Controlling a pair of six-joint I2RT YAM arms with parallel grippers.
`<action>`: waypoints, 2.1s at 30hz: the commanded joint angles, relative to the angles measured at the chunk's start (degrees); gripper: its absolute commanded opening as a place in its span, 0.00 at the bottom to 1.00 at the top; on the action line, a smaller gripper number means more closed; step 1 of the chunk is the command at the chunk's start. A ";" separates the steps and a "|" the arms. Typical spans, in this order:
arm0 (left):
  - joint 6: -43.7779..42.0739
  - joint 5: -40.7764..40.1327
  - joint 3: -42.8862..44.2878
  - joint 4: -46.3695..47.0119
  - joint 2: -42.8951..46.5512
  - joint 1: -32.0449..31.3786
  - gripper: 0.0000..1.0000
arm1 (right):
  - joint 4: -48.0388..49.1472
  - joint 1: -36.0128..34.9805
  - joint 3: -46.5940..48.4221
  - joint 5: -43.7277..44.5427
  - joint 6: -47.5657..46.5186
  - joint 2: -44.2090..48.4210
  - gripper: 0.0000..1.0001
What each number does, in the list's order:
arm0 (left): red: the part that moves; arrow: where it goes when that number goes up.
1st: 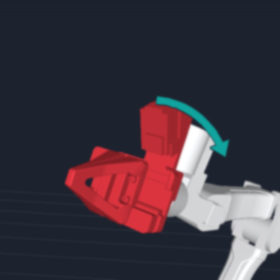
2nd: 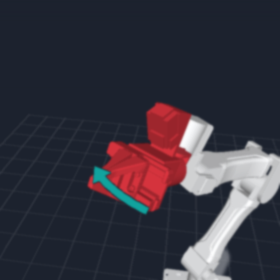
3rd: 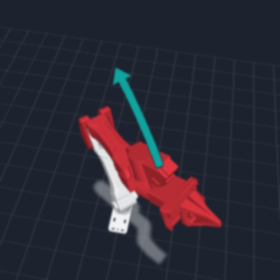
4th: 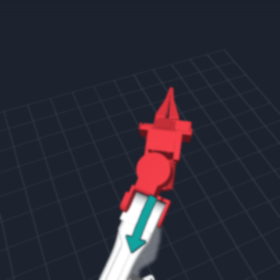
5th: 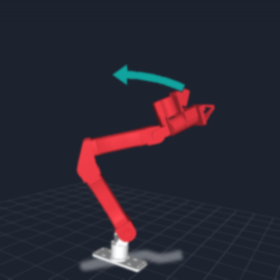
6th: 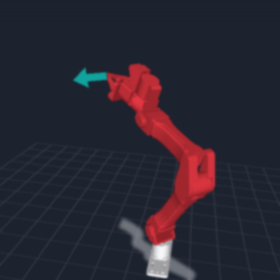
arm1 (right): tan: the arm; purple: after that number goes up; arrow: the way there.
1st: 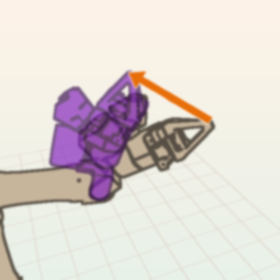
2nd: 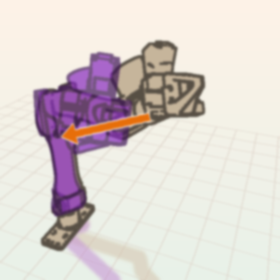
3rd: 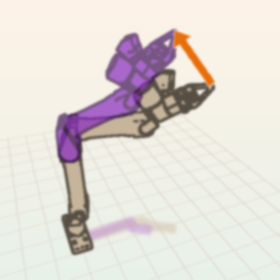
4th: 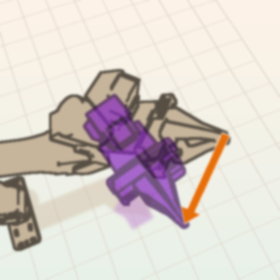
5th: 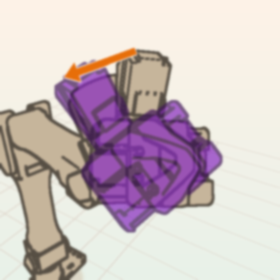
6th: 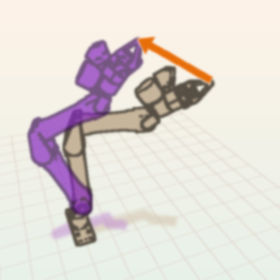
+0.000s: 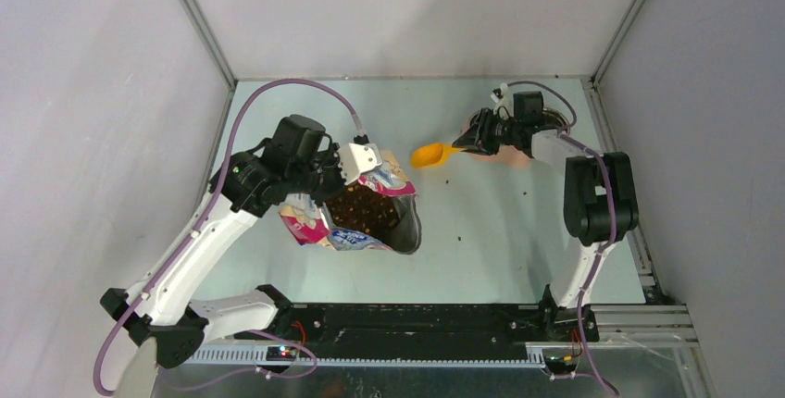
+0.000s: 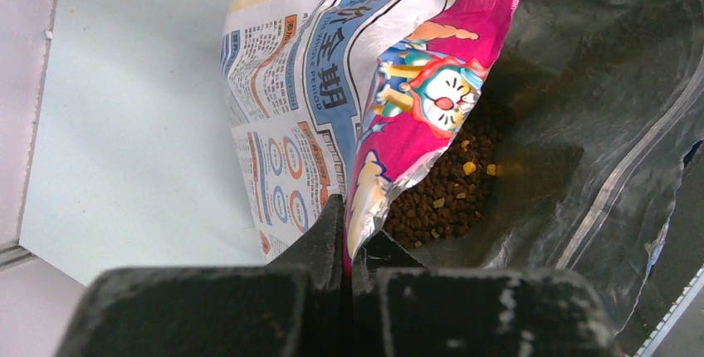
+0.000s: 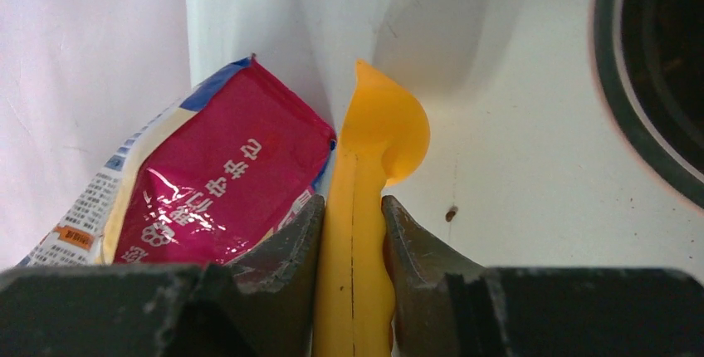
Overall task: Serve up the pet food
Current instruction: Place the spatula at the center of the board, then close the pet food bag at the center of the board.
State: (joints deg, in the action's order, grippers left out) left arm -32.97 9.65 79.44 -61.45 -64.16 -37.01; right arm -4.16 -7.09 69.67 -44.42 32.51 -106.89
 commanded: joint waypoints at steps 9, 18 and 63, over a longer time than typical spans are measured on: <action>0.04 2.88 2.71 2.45 1.41 -0.49 0.00 | 7.44 2.05 -1.19 -4.14 5.37 -6.30 0.27; 0.12 3.09 2.58 2.35 1.23 -0.51 0.00 | 7.39 5.36 -3.66 -5.16 5.44 -5.22 0.53; 0.94 5.66 4.92 1.95 -1.36 -4.03 0.00 | -28.03 -8.07 0.01 -5.29 -90.43 33.44 0.71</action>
State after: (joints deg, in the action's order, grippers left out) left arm -32.95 10.81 80.60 -63.70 -66.26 -40.01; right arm -21.41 -10.96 64.82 -47.68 -28.71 -74.08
